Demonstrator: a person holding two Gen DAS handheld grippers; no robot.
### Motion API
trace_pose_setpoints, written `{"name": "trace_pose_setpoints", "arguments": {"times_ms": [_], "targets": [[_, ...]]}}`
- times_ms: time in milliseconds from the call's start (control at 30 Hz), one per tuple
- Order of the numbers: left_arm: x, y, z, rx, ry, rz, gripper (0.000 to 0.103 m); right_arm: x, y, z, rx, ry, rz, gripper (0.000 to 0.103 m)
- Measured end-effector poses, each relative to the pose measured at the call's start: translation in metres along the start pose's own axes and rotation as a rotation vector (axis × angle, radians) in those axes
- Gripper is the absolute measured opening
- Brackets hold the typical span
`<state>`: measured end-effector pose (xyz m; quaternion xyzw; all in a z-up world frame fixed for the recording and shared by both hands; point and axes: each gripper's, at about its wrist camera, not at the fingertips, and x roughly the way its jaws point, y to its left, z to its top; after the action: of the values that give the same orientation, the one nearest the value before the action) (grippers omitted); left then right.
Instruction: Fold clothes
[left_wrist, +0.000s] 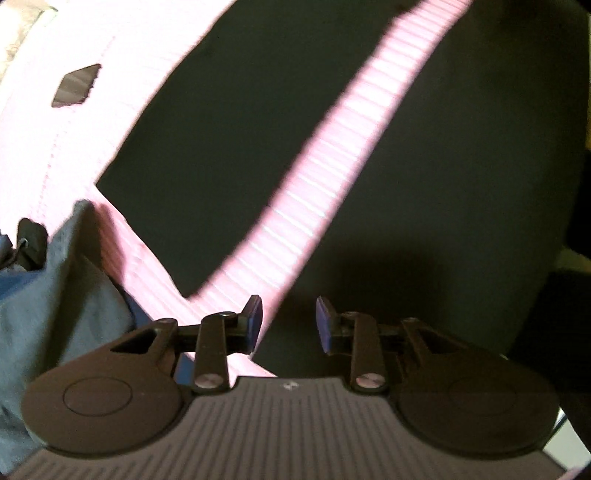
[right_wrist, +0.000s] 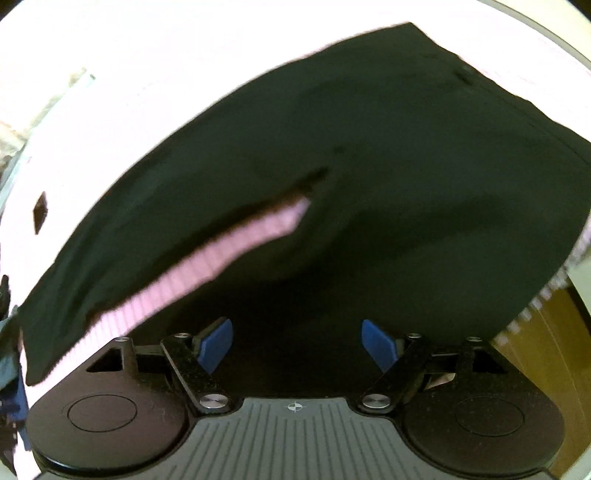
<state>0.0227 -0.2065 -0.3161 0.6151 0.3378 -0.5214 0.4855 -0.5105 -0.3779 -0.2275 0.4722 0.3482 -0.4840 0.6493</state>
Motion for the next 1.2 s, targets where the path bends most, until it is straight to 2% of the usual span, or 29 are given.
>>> {"name": "trace_pose_setpoints", "arguments": {"times_ms": [100, 200, 333, 433, 533, 633, 700, 800, 867, 933, 1000, 1033, 1100, 1200], "targets": [[-0.010, -0.019, -0.018, -0.016, 0.018, 0.006, 0.030, -0.009, -0.014, -0.002, -0.013, 0.052, -0.006, 0.085], [-0.016, -0.036, -0.034, -0.071, 0.041, 0.017, 0.039, 0.006, -0.019, 0.001, -0.045, 0.109, 0.006, 0.085], [-0.022, -0.046, -0.049, -0.195, 0.067, 0.059, 0.040, 0.021, -0.018, 0.007, -0.151, 0.176, 0.023, 0.085], [-0.020, -0.049, -0.051, -0.248, 0.051, 0.069, 0.042, 0.023, -0.018, 0.010, -0.211, 0.169, 0.032, 0.085], [-0.009, -0.051, -0.047, -0.241, 0.008, 0.063, 0.046, 0.025, -0.025, 0.005, -0.179, 0.136, 0.018, 0.085], [0.014, -0.050, -0.034, -0.204, -0.034, 0.034, 0.046, 0.037, -0.030, -0.001, -0.148, 0.079, 0.003, 0.085], [0.029, -0.051, -0.024, -0.164, -0.056, 0.025, 0.046, 0.051, -0.034, -0.006, -0.136, 0.048, -0.006, 0.085], [0.043, -0.057, -0.007, -0.086, -0.069, 0.031, 0.046, 0.066, -0.047, -0.019, -0.125, 0.093, -0.061, 0.085], [0.038, -0.065, 0.009, -0.027, -0.102, 0.032, 0.046, 0.060, -0.049, -0.026, -0.162, 0.099, -0.085, 0.085], [0.026, -0.077, 0.036, 0.013, -0.158, -0.009, 0.046, 0.053, -0.051, -0.030, -0.179, 0.124, -0.123, 0.085], [0.013, -0.089, 0.063, 0.052, -0.213, -0.050, 0.046, 0.041, -0.070, -0.027, -0.066, 0.118, -0.140, 0.085], [0.007, -0.095, 0.076, 0.073, -0.241, -0.071, 0.046, 0.033, -0.080, -0.026, -0.010, 0.103, -0.143, 0.085], [-0.008, -0.115, 0.111, 0.128, -0.313, -0.104, 0.046, 0.013, -0.105, -0.020, 0.071, -0.014, -0.139, 0.085], [-0.026, -0.147, 0.165, 0.185, -0.415, -0.162, 0.047, 0.000, -0.148, -0.004, 0.163, -0.126, -0.168, 0.085]]}}
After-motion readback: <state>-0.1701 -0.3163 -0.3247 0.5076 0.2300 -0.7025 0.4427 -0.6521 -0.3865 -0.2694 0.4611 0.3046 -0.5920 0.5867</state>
